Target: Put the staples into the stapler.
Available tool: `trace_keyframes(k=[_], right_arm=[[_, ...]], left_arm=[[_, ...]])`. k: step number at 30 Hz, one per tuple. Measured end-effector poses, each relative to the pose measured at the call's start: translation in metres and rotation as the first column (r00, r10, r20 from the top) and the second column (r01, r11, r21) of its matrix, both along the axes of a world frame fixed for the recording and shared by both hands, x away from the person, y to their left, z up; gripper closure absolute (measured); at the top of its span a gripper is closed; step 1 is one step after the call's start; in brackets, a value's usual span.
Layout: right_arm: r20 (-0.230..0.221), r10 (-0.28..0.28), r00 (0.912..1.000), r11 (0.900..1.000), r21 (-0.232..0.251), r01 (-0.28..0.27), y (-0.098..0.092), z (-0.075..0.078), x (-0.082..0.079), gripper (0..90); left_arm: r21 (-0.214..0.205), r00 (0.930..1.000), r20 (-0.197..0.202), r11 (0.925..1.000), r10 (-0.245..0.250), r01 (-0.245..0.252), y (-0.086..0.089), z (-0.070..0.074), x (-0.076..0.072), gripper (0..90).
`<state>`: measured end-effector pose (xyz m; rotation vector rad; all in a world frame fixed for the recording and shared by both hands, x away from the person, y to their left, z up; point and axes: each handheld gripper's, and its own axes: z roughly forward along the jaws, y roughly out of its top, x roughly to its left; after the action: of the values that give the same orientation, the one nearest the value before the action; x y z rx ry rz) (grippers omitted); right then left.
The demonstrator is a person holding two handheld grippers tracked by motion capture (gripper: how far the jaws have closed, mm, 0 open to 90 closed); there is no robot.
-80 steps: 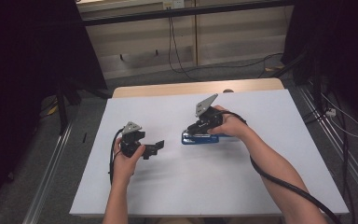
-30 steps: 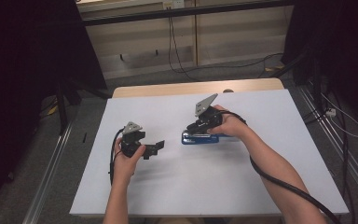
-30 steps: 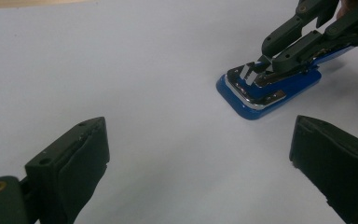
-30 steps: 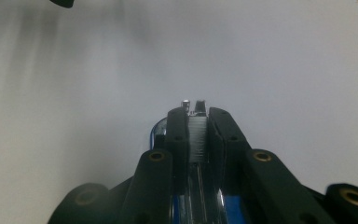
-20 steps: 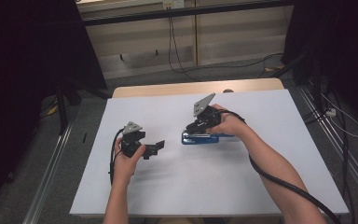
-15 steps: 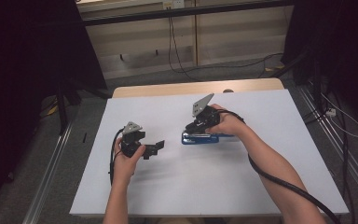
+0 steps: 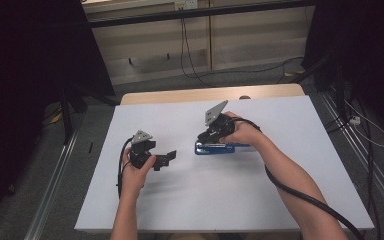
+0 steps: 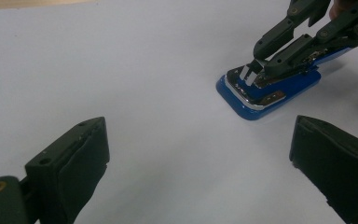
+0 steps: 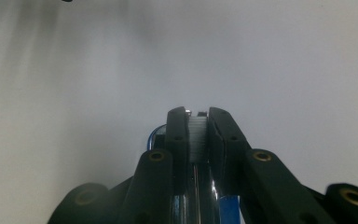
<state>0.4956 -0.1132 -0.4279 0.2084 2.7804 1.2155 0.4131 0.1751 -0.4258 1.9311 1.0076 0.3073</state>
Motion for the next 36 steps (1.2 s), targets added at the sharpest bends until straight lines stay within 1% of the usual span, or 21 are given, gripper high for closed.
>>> trace_keyframes(k=[1, 4, 8, 12, 14, 19, 20, 22, 23, 25, 26, 27, 28, 29, 30, 31, 32, 33, 34, 35, 36], right_arm=[[-0.005, -0.002, 1.0, 1.0, -0.004, 0.002, 0.0, 0.0, 0.0, 79.3], [-0.005, -0.007, 1.0, 0.9999, 0.009, 0.007, 0.0, 0.0, 0.0, 79.2], [-0.012, -0.01, 0.9999, 0.9999, 0.011, 0.01, -0.001, -0.001, 0.0, 78.5], [-0.017, -0.014, 0.9998, 0.9998, 0.012, 0.014, 0.0, -0.001, 0.0, 75.8], [-0.018, -0.015, 0.9997, 0.9996, 0.022, 0.016, 0.0, -0.001, -0.001, 75.3], [-0.014, -0.039, 0.9991, 0.9978, 0.052, 0.04, -0.003, 0.002, -0.001, 68.2], [-0.011, -0.053, 0.9985, 0.9966, 0.062, 0.054, -0.004, 0.003, -0.002, 66.7], [-0.022, -0.066, 0.9976, 0.9942, 0.084, 0.067, -0.008, 0.004, -0.005, 62.8], [-0.028, -0.089, 0.9956, 0.9918, 0.089, 0.092, -0.01, 0.005, -0.006, 56.7], [-0.034, -0.119, 0.9923, 0.9865, 0.109, 0.122, -0.015, 0.006, -0.011, 51.4], [-0.03, -0.136, 0.9902, 0.9834, 0.117, 0.139, -0.018, 0.007, -0.013, 47.4], [-0.025, -0.164, 0.9861, 0.9781, 0.126, 0.166, -0.021, 0.008, -0.016, 43.5], [-0.03, -0.182, 0.9829, 0.9732, 0.138, 0.184, -0.024, 0.008, -0.018, 42.8], [-0.031, -0.19, 0.9812, 0.9704, 0.145, 0.193, -0.029, 0.009, -0.021, 42.1], [-0.023, -0.209, 0.9776, 0.9662, 0.149, 0.21, -0.033, 0.009, -0.024, 39.4], [-0.022, -0.239, 0.9709, 0.9587, 0.154, 0.239, -0.037, 0.01, -0.027, 35.4], [-0.034, -0.261, 0.9646, 0.9507, 0.164, 0.263, -0.041, 0.01, -0.029, 34.6], [-0.04, -0.274, 0.9609, 0.9457, 0.171, 0.277, -0.045, 0.009, -0.032, 34.6], [-0.034, -0.294, 0.9551, 0.9413, 0.163, 0.296, -0.049, 0.009, -0.036, 33.6], [-0.016, -0.317, 0.9483, 0.9379, 0.143, 0.316, -0.053, 0.009, -0.039, 28.9], [0.0, -0.334, 0.9426, 0.9335, 0.138, 0.331, -0.057, 0.009, -0.043, 24.0]], left_arm=[[-0.001, 1.0, 0.0, 1.0, 0.001, -0.001, 0.0, 0.0, 0.0, 4.9], [0.001, 1.0, 0.001, 1.0, 0.001, -0.001, 0.0, 0.0, 0.0, 4.9], [0.002, 1.0, 0.001, 1.0, 0.0, 0.0, 0.0, 0.0, 0.0, 4.9], [0.004, 1.0, 0.0, 1.0, -0.001, 0.001, 0.0, 0.0, 0.0, 4.9], [0.004, 1.0, 0.0, 1.0, -0.001, 0.001, 0.0, -0.001, 0.001, 4.9], [0.004, 1.0, 0.002, 1.0, 0.0, 0.0, 0.0, 0.0, 0.001, 4.9], [0.0, 1.0, 0.0, 1.0, 0.001, -0.001, 0.0, -0.001, 0.001, 4.9], [0.004, 1.0, -0.002, 1.0, -0.002, 0.002, -0.001, -0.001, 0.001, 4.9], [0.009, 1.0, -0.002, 0.9999, -0.006, 0.006, -0.002, -0.001, 0.001, 4.9], [0.011, 0.9999, -0.002, 0.9999, -0.01, 0.01, -0.004, -0.002, 0.001, 4.9], [0.012, 0.9999, 0.0, 0.9998, -0.013, 0.013, -0.005, -0.002, 0.001, 4.9], [0.012, 0.9999, -0.002, 0.9998, -0.015, 0.015, -0.007, -0.003, 0.001, 4.9], [0.015, 0.9999, -0.002, 0.9997, -0.017, 0.017, -0.008, -0.003, 0.001, 4.9], [0.015, 0.9998, -0.004, 0.9997, -0.021, 0.021, -0.009, -0.004, 0.002, 5.0], [0.017, 0.9997, -0.005, 0.9996, -0.023, 0.023, -0.01, -0.004, 0.002, 5.0], [0.024, 0.9996, -0.004, 0.9993, -0.028, 0.028, -0.012, -0.005, 0.002, 5.1], [0.021, 0.9995, -0.003, 0.9993, -0.03, 0.03, -0.013, -0.005, 0.002, 5.1], [0.017, 0.9994, -0.002, 0.9993, -0.033, 0.033, -0.015, -0.006, 0.003, 5.2], [0.017, 0.9994, -0.001, 0.9993, -0.034, 0.034, -0.016, -0.006, 0.003, 5.3], [0.013, 0.9994, 0.0, 0.9993, -0.034, 0.034, -0.017, -0.006, 0.003, 5.4], [0.015, 0.9993, 0.003, 0.9992, -0.036, 0.036, -0.018, -0.006, 0.003, 5.5]])
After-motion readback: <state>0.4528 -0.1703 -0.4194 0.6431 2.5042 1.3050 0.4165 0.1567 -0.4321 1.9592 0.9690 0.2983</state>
